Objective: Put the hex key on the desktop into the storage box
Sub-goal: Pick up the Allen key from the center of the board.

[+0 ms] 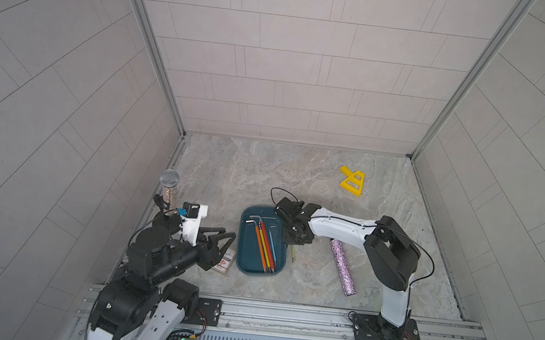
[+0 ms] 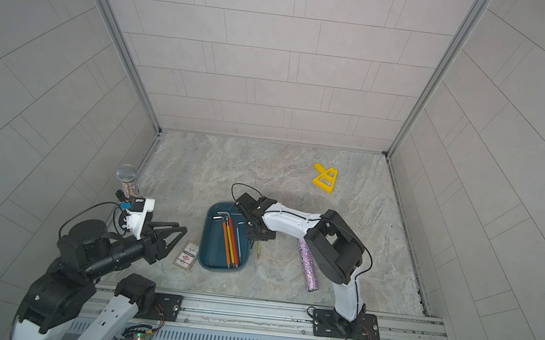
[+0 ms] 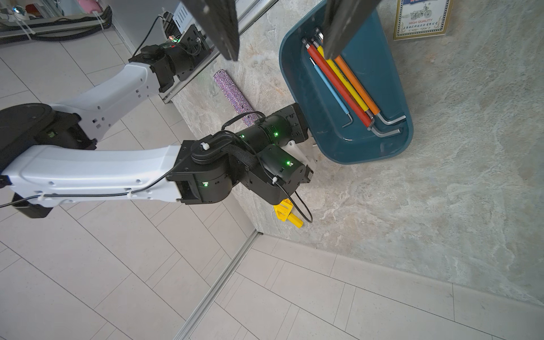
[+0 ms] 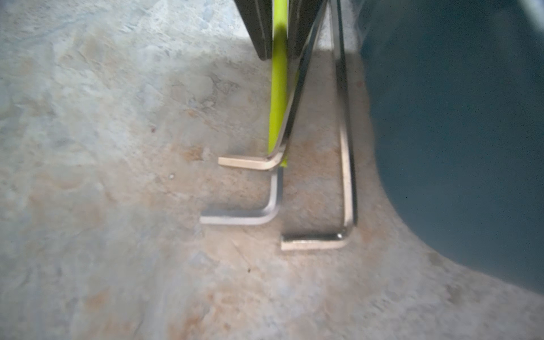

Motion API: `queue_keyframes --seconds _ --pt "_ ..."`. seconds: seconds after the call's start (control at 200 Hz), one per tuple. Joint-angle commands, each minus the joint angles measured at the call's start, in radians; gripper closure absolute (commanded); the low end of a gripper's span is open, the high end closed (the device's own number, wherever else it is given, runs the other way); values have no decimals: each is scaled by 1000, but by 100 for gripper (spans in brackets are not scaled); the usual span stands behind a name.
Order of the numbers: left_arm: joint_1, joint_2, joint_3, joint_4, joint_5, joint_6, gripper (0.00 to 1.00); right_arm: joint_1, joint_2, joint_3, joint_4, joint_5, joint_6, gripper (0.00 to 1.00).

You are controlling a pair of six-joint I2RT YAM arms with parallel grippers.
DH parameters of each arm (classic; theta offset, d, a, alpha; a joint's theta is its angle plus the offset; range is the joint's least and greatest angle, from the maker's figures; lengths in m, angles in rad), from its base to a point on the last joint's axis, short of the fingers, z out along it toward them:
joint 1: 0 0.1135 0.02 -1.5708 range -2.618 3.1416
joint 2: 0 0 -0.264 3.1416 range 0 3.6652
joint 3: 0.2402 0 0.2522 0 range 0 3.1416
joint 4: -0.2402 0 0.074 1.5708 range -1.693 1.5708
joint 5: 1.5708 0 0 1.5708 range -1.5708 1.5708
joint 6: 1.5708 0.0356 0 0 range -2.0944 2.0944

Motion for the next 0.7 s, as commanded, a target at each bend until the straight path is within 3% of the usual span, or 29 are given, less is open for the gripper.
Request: queue_keyframes --seconds 0.0,0.315,0.475,0.695 --pt "5 -14 -6 29 8 15 47 -9 18 -20 -24 20 17 84" --pt "7 -15 -7 31 8 16 47 -33 25 -38 -26 28 23 82" --pt "11 -14 -7 31 8 16 47 -42 2 -55 -23 49 19 100" --pt "12 -12 -7 31 10 16 47 -44 -70 -54 -48 141 5 100"
